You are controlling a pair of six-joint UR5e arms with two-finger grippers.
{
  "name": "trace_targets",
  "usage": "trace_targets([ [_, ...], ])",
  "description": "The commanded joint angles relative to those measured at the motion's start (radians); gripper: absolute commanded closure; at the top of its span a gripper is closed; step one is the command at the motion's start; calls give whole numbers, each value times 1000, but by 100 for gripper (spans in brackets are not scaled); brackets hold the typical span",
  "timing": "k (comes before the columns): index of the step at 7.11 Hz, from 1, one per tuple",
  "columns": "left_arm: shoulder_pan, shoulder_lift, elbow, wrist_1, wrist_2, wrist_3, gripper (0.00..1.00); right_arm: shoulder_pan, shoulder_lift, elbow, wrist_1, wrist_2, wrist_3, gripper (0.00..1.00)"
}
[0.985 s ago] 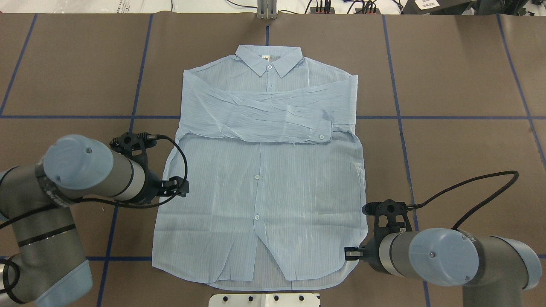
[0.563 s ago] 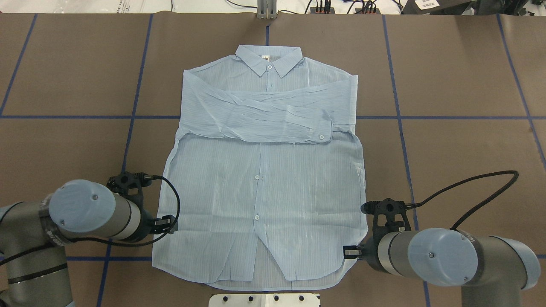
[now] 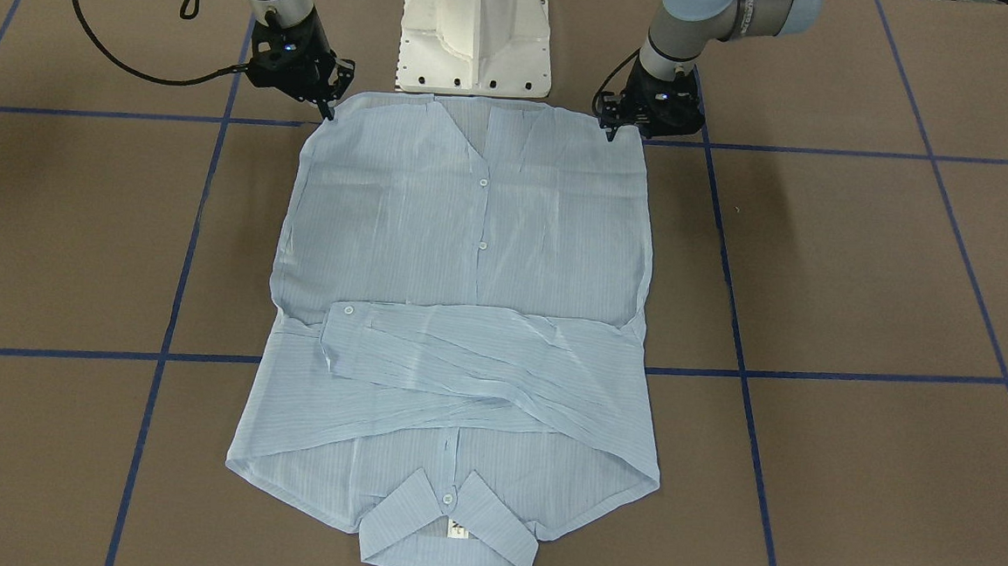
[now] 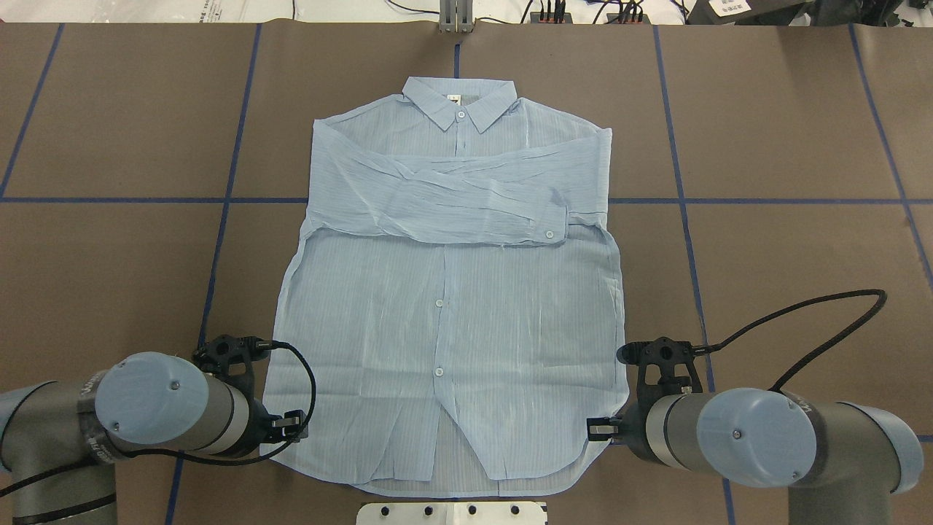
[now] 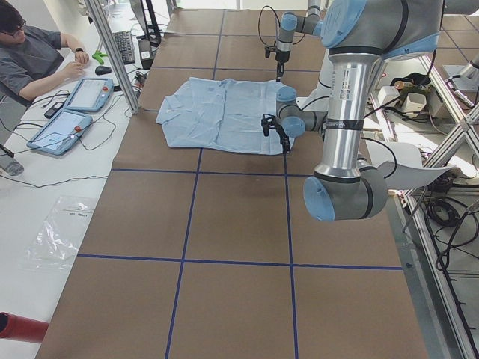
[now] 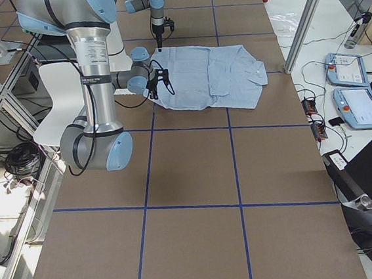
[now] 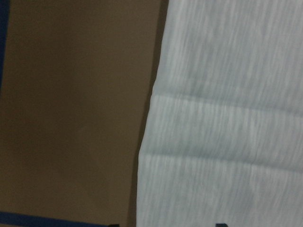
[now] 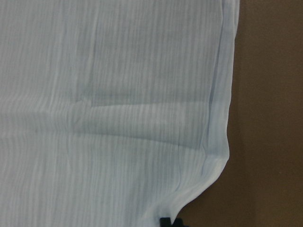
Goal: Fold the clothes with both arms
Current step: 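Grasp both hem corners nearest the robot with both grippers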
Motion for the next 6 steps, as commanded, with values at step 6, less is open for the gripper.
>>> trace_targets([
  [6,5,6,11,2,0,5,57,7,-1,0,0,2,-2,100],
])
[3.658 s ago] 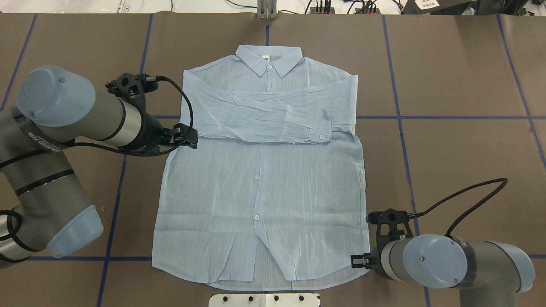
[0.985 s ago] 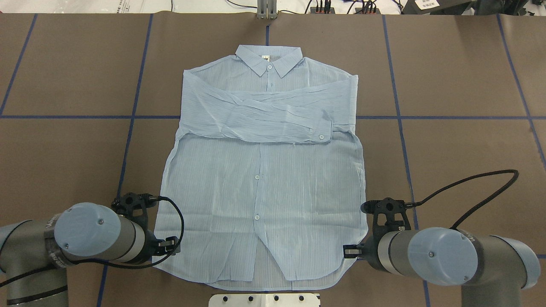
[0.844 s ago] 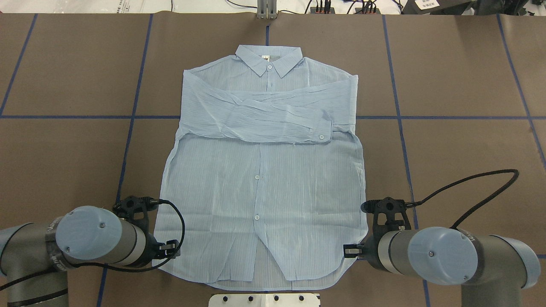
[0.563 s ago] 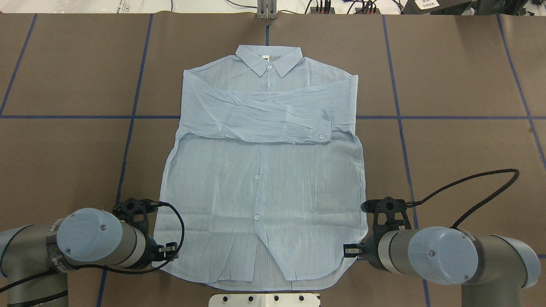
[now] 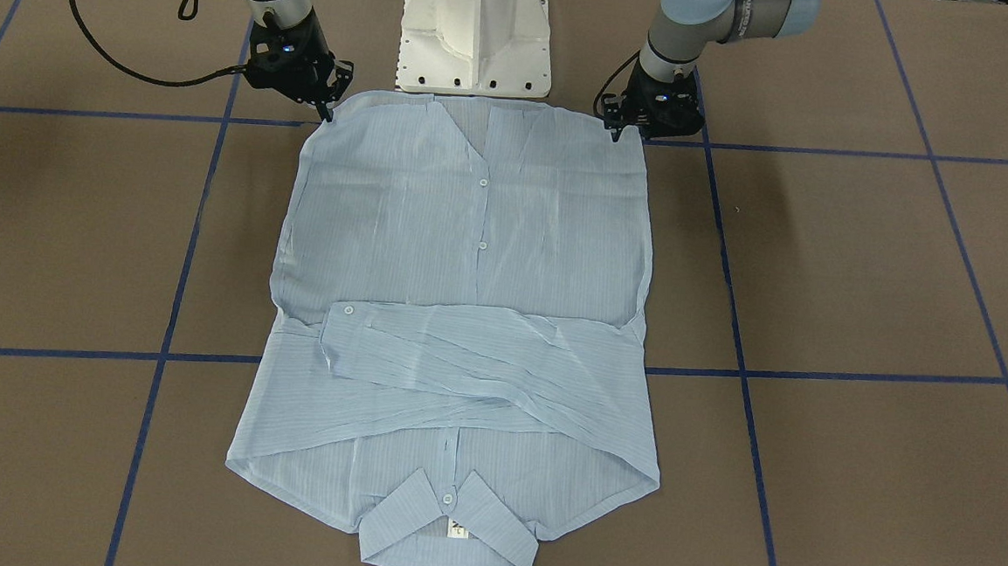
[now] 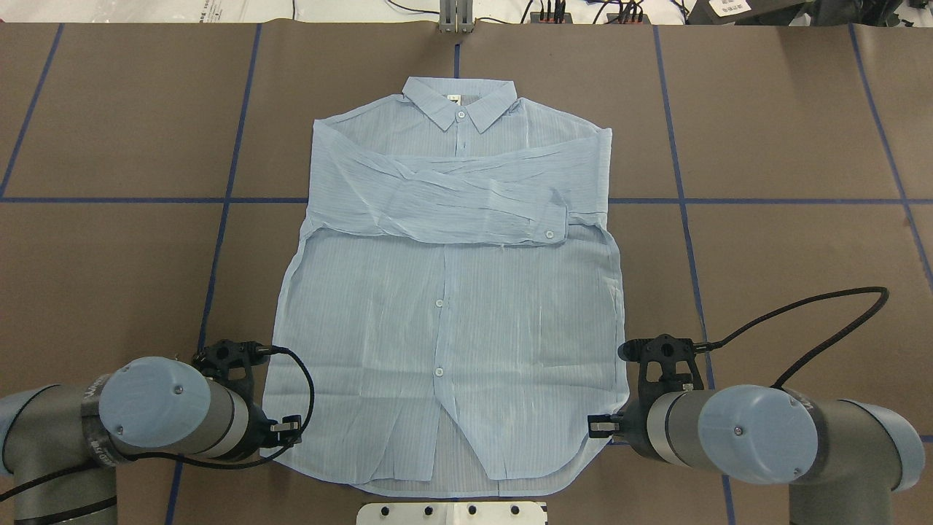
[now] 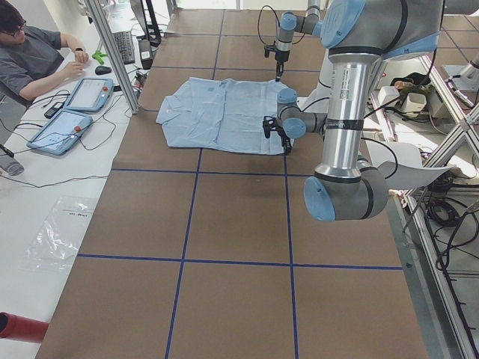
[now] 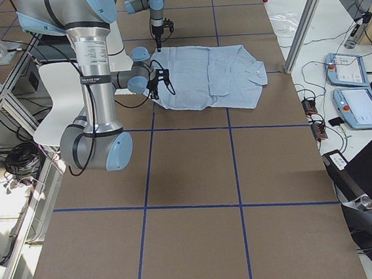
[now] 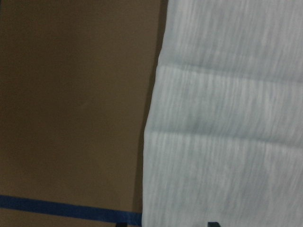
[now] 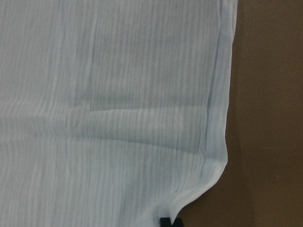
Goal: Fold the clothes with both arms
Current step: 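Grasp both hem corners nearest the robot with both grippers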
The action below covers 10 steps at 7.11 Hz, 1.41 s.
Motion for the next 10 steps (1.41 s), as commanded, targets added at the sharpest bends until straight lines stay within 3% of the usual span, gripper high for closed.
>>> trace_targets([
  [1,0,1,1,0,0,-2,62,1,-2,0,0,0,0,100],
  [3,0,0,1,0,5,-3,77,1,0,0,0,0,0,100],
  [5,-2,0,-6,0,21,-3,99,4,0,0,0,2,0,100],
  [10,-40,-2,-50,5,21,3,100,74,1,24,0,43,-5,100],
])
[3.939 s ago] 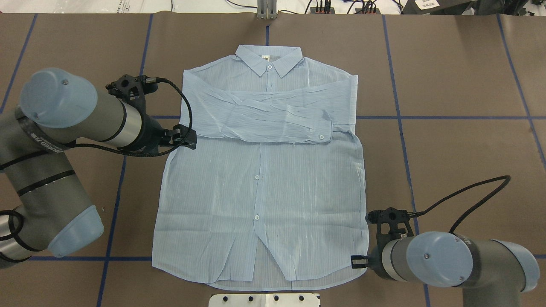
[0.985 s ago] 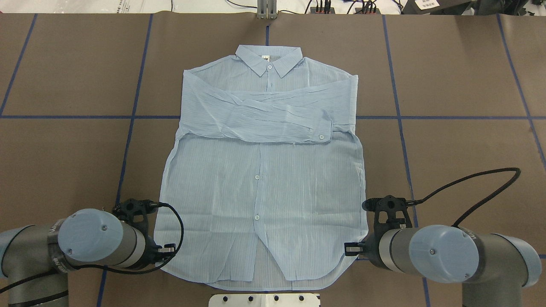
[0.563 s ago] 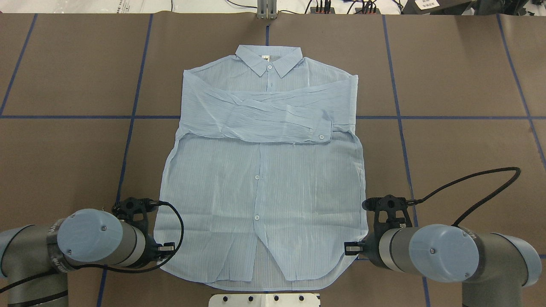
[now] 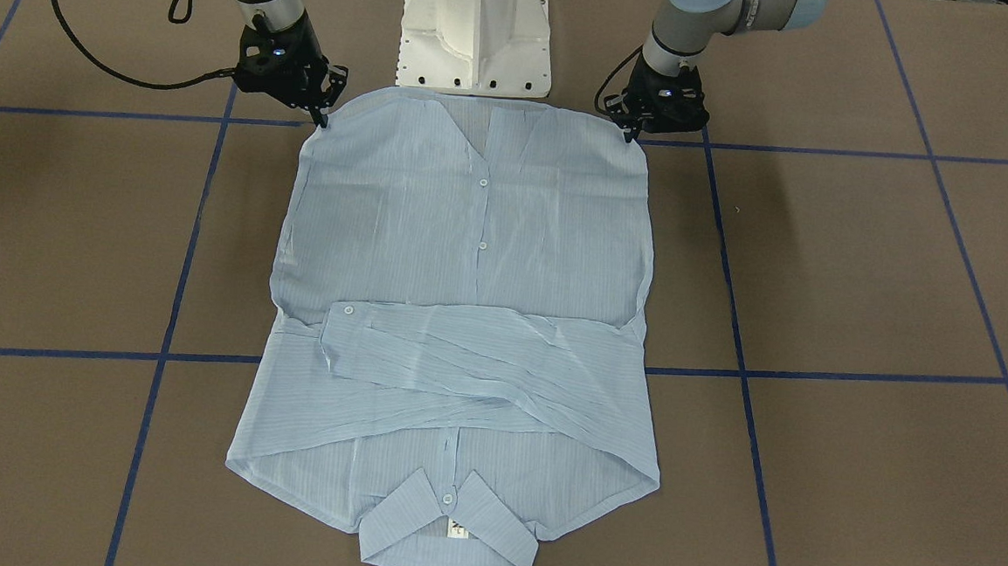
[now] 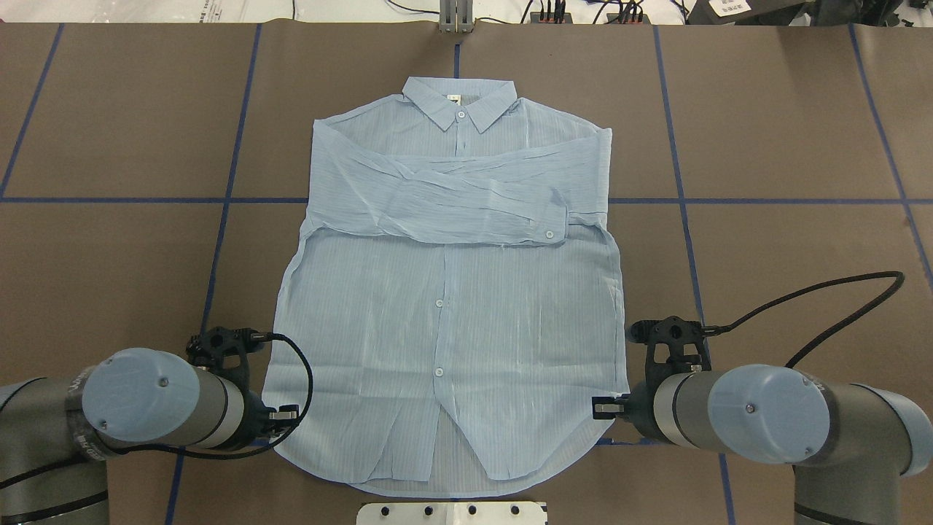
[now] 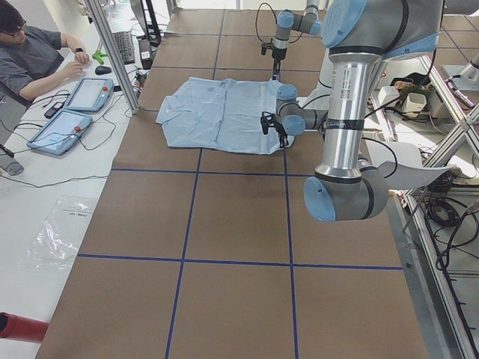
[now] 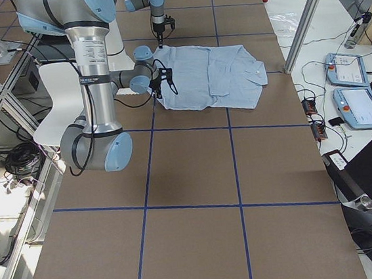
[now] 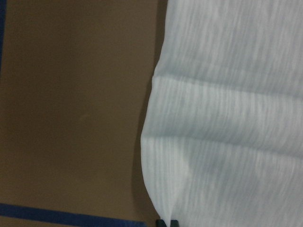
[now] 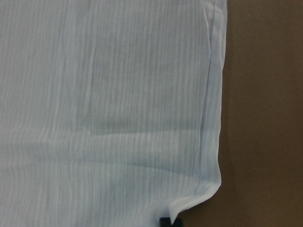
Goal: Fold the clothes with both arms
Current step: 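Lift the hem with both grippers and fold it toward the collar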
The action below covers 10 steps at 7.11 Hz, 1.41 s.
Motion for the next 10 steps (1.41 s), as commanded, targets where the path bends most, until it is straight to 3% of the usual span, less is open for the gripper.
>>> trace_targets([
  [1,-30,-3,-23,0,-5,8,100,54,0,16,0,59,-4,100],
  [4,-140,-14,-96,1,-56,72,100,116,12,15,0,103,-34,100],
  [10,-283,-39,-86,-3,-112,123,100,381,32,-33,-3,324,-146,100],
])
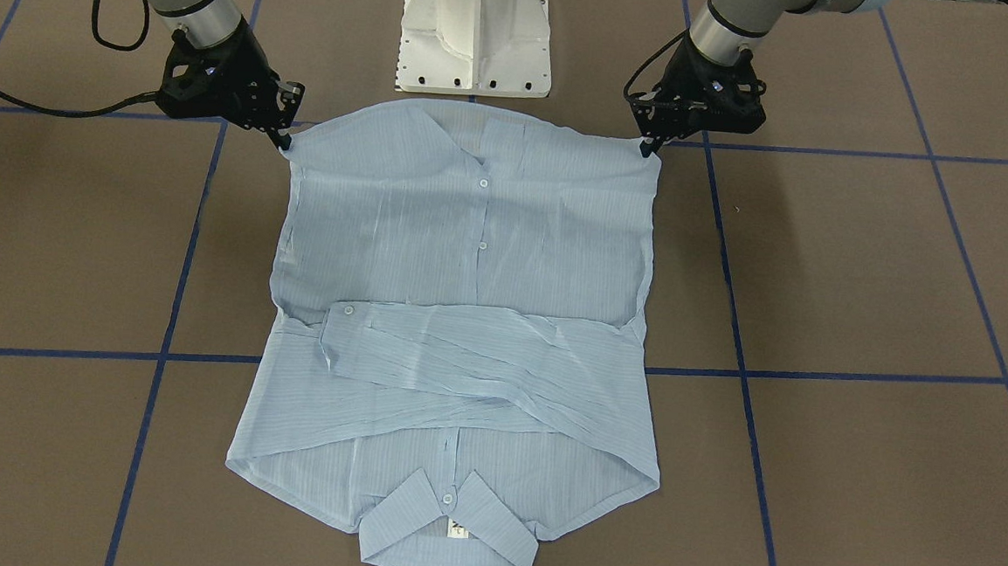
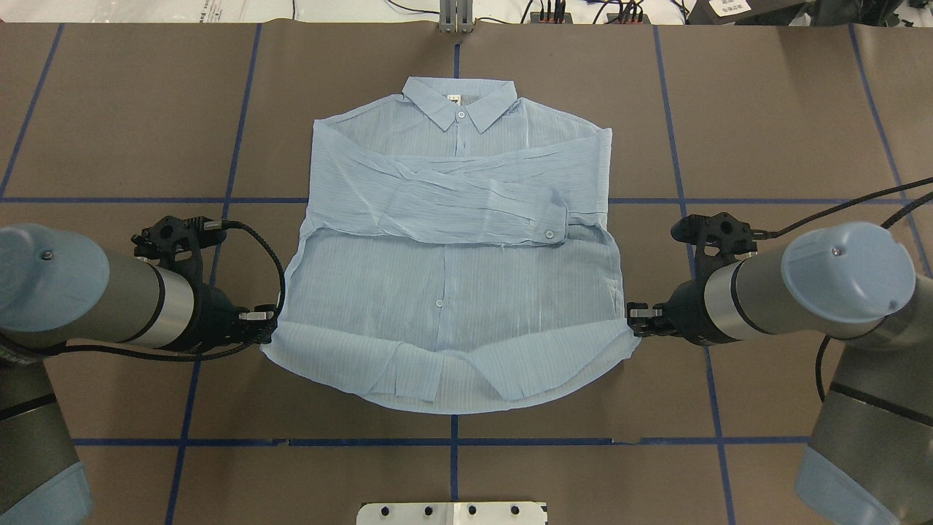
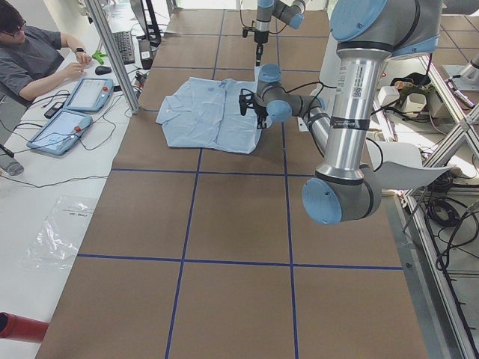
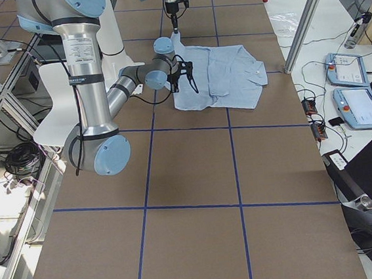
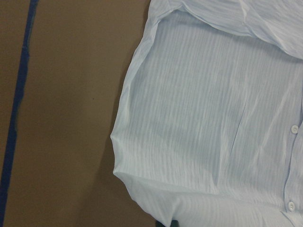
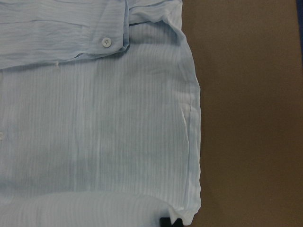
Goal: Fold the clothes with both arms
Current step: 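Lift the hem with both grippers and fold it toward the collar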
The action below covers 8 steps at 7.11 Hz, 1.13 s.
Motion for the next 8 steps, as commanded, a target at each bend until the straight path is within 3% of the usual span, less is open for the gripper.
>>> trace_targets([
  [1,-47,-12,8,-2,-21,4,100,99,3,-33,-1,78,-51,100],
  [4,-128,-186,169,3,-23,4,100,130,169,-138,-14,77,-53,100],
  [6,-217,-225,234,-11,-30,57,100,184,268,-235,-10,77,-54,100],
  [8,-333,-284,312,-14,-96,120,100,300,357,-350,-9,107,-86,100],
])
